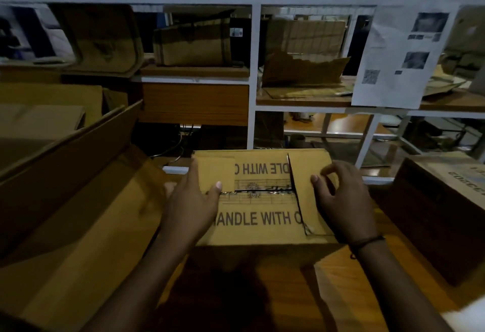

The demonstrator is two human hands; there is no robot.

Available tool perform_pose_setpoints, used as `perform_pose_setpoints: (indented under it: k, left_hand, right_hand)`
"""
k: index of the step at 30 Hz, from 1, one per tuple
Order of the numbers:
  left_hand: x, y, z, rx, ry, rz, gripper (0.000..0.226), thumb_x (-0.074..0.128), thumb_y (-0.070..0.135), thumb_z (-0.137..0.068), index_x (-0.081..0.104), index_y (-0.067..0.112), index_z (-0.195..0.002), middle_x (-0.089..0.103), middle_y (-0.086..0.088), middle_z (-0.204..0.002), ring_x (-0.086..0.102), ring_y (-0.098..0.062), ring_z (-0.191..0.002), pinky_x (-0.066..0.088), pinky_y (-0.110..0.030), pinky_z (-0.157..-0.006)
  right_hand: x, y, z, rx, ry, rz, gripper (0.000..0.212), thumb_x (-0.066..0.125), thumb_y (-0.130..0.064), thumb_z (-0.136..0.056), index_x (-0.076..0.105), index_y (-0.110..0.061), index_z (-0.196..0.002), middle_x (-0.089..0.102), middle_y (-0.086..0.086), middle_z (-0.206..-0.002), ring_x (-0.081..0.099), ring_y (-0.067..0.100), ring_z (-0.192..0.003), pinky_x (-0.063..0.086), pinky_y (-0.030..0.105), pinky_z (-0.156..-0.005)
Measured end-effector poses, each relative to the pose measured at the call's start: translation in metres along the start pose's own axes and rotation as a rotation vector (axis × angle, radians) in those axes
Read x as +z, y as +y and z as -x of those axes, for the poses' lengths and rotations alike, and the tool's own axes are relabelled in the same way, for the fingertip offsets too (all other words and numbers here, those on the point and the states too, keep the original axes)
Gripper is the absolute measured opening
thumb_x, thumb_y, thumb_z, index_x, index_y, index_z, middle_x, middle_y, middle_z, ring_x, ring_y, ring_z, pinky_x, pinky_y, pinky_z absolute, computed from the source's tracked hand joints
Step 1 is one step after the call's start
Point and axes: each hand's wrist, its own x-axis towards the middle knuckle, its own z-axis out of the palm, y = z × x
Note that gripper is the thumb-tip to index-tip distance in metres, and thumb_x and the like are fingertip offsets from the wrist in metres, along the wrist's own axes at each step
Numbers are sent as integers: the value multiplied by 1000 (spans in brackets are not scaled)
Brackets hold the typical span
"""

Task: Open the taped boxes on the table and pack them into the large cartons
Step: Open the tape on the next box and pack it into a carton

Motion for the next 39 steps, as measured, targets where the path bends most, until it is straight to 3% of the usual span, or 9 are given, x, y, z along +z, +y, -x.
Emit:
perform_pose_setpoints:
  k: [5, 12, 17, 23, 27, 31, 33, 36, 39]
  left_hand:
    - [14, 14, -21, 179, -25, -342, 61, 30, 58, -105, 22, 34, -160, 7, -7, -171, 8, -37, -152, 11, -54, -123]
    - [46, 46, -24, 428, -187, -318, 54, 24, 55, -107, 34, 34, -156, 35, 5, -163, 18, -23, -152, 15, -45, -123]
    - [51, 41, -35, 421, -148, -303, 54, 25, 56, -106, 41, 33, -152, 46, 8, -155, 28, -19, -147, 22, -41, -119]
    - [54, 39, -38, 416, -133, -325, 54, 26, 56, -106, 41, 34, -153, 48, 7, -154, 31, -19, -145, 25, -41, -118]
    - [55, 40, -36, 419, -110, -325, 53, 27, 55, -106, 42, 34, -153, 49, 8, -153, 33, -18, -144, 28, -40, -117]
    - [56, 40, -37, 419, -103, -332, 53, 27, 55, -106, 42, 33, -153, 49, 7, -153, 34, -19, -144, 29, -41, -117]
    - [56, 39, -37, 423, -96, -334, 53, 27, 55, -106, 43, 33, -152, 49, 7, -152, 34, -19, -143, 30, -41, -116]
    - [57, 39, -38, 432, -90, -342, 53, 28, 54, -106, 43, 33, -152, 50, 6, -152, 34, -18, -143, 29, -41, -116]
    - [58, 38, -39, 434, -90, -347, 53, 27, 55, -106, 42, 33, -152, 49, 6, -152, 34, -18, -144, 29, -41, -116]
  right_hand:
    - [14, -9, -2, -45, -83, 231, 49, 58, -56, -92, 64, -18, -123, 48, 8, -132, 50, 23, -119, 50, 32, -84]
    - [43, -26, 13, -184, -158, 327, 54, 45, -64, -95, 60, -29, -134, 52, 4, -142, 43, 20, -133, 33, 48, -113]
    - [42, -20, 7, -173, -139, 238, 29, 62, -38, -95, 69, -29, -121, 54, 5, -139, 43, 23, -132, 36, 46, -109]
    - [17, -11, -7, -256, 71, 372, 53, 72, -31, -83, 58, -28, -135, 50, 14, -144, 42, 37, -135, 33, 64, -110]
    - [-2, 0, -25, -80, 235, 495, 53, 71, -30, -85, 58, -18, -135, 27, 14, -161, 17, 39, -151, 5, 62, -118]
    - [-5, 20, -26, 89, 145, 681, 41, 65, -40, -85, 66, -15, -117, 22, 14, -164, 0, 43, -153, 1, 70, -117]
    - [1, 27, -24, 187, 17, 693, 37, 58, -47, -89, 70, -17, -107, 34, 14, -159, 5, 41, -153, 0, 72, -116]
    - [8, 28, -21, 313, -115, 408, 43, 49, -56, -94, 70, -18, -101, 64, 9, -126, 46, 33, -133, 7, 71, -116]
    - [14, 26, -18, 386, -157, 0, 59, 57, -59, -92, 61, -14, -131, 67, 10, -125, 62, 30, -116, 43, 61, -104]
